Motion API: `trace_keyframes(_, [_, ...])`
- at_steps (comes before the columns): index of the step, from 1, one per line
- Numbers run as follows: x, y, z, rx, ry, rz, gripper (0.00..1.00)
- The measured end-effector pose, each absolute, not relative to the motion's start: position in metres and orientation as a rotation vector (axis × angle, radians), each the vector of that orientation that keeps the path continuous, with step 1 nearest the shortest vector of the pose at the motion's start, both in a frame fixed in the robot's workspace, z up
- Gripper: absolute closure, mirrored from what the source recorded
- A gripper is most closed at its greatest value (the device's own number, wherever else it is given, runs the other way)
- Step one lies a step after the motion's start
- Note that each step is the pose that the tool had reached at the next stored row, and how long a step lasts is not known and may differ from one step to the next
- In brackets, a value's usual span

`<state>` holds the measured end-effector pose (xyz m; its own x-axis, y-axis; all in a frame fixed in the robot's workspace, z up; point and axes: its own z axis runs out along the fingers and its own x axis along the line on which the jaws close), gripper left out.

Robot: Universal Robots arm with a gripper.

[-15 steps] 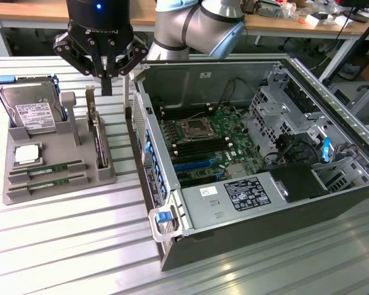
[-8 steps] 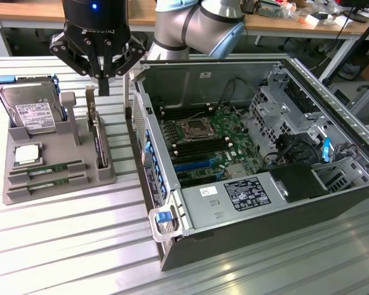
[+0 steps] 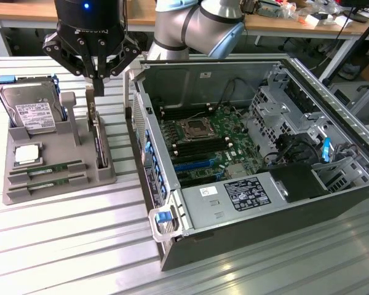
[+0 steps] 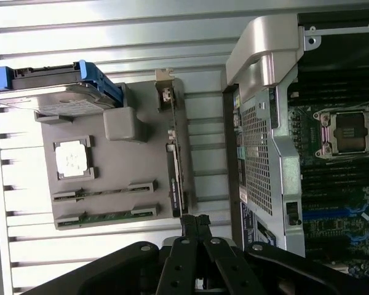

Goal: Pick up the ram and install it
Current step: 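Reach for the ram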

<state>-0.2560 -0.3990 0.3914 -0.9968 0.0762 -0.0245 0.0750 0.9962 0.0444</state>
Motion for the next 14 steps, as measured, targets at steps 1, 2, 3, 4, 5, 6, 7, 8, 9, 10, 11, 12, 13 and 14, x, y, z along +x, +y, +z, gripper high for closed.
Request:
trace_keyframes(1, [-0.256,-0.399,0.391,0.118,3.112,0.068,0.89])
trace_keyframes(2, [-0.257,-0.399,0.391,0.118,3.112,0.068,0.89])
trace_keyframes(3, [-0.258,-0.399,0.391,0.118,3.112,0.068,0.89])
trace_keyframes(4, [-0.258,-0.399,0.391,0.118,3.112,0.068,0.89])
trace_keyframes(5, [-0.259,-0.399,0.391,0.118,3.113,0.068,0.89])
trace_keyframes(6, [-0.260,-0.399,0.391,0.118,3.112,0.068,0.89])
trace_keyframes(7, [-0.261,-0.399,0.391,0.118,3.112,0.068,0.89])
trace_keyframes(8, [-0.261,-0.399,0.391,0.118,3.112,0.068,0.89])
trace_keyframes(9, [-0.262,-0.399,0.391,0.118,3.113,0.068,0.89])
trace_keyframes(10, [-0.263,-0.399,0.391,0.118,3.112,0.068,0.89])
trace_keyframes(11, [-0.264,-0.399,0.391,0.118,3.112,0.068,0.89])
trace_keyframes(12, [-0.265,-0.399,0.391,0.118,3.113,0.068,0.89])
trace_keyframes(13, [-0.267,-0.399,0.391,0.118,3.113,0.068,0.89])
trace_keyframes(14, [-0.269,-0.399,0.391,0.118,3.112,0.068,0.89])
